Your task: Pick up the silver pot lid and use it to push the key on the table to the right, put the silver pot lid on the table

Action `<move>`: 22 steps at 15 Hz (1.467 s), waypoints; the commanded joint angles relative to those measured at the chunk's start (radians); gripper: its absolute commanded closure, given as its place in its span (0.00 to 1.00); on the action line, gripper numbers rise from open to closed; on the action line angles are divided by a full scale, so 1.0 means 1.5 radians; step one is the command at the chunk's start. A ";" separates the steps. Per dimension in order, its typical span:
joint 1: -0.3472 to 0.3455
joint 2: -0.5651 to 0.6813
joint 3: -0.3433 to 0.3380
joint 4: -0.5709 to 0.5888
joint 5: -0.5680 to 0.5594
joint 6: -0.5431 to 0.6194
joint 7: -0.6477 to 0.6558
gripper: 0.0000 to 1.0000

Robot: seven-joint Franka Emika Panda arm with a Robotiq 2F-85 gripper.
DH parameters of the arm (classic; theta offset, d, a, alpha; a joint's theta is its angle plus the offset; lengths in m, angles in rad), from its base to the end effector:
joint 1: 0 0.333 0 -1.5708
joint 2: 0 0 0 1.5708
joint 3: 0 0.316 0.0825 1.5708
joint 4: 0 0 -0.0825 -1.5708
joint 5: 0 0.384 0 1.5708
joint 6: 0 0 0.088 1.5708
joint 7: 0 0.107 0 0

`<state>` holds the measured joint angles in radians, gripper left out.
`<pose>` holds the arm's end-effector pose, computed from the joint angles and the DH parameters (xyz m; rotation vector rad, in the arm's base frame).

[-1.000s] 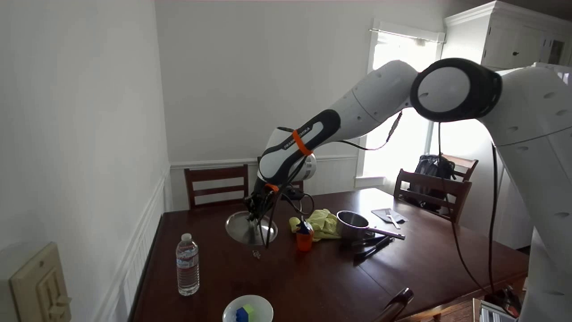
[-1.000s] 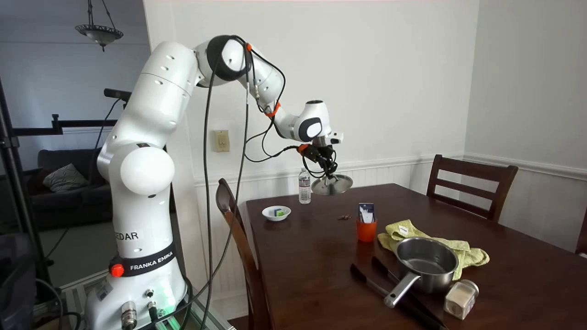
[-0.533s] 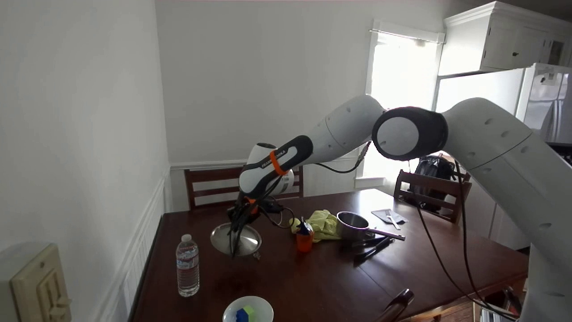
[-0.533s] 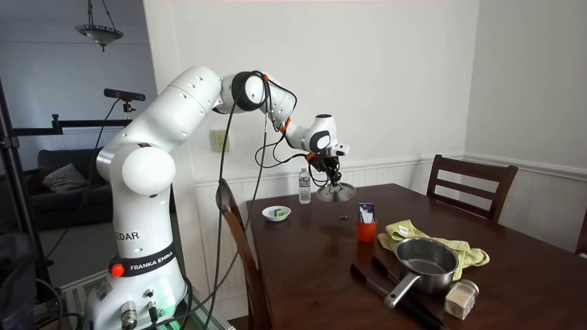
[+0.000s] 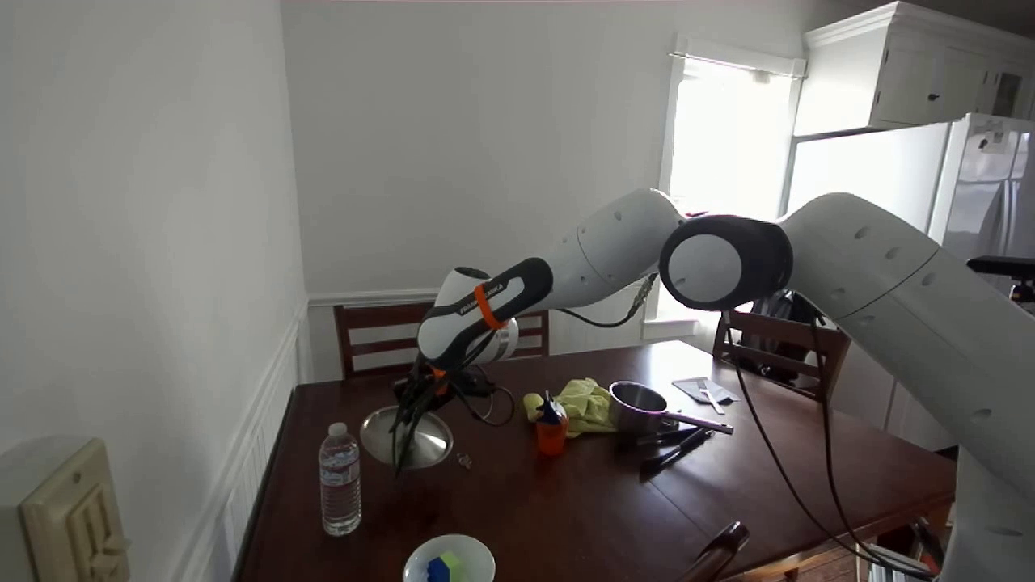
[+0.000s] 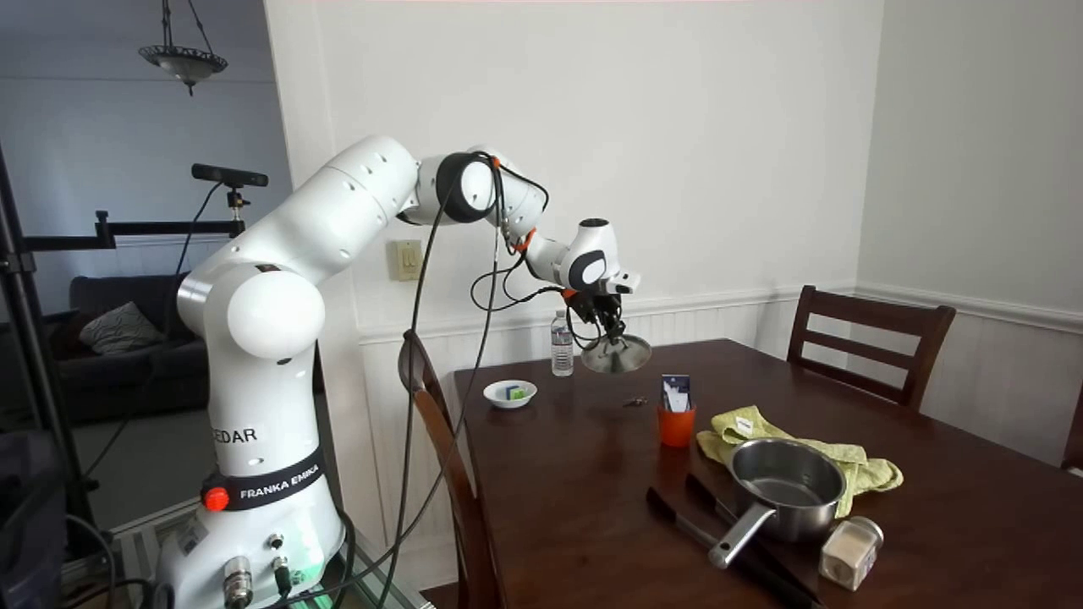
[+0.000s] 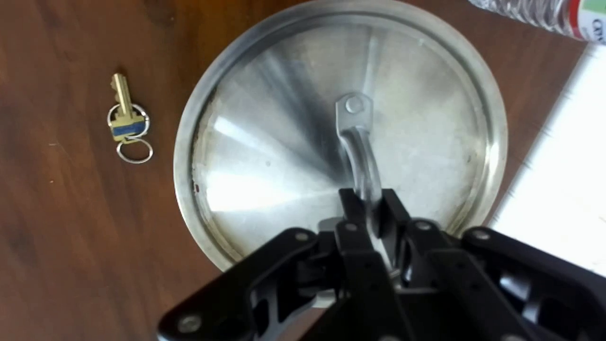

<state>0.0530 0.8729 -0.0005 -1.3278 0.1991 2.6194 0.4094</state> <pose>0.7768 0.0364 0.2510 -2.7738 0.7206 -0.5465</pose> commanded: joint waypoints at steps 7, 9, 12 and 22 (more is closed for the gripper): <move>0.032 0.112 -0.055 0.129 0.004 -0.021 0.092 0.96; 0.033 0.130 -0.061 0.153 0.005 -0.045 0.108 0.96; 0.034 0.147 -0.076 0.181 -0.002 -0.080 0.135 0.96; -0.001 0.147 -0.125 0.174 -0.029 -0.169 0.171 0.96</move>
<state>0.0663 1.0760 -0.1541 -1.0801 0.2003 2.3856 0.6111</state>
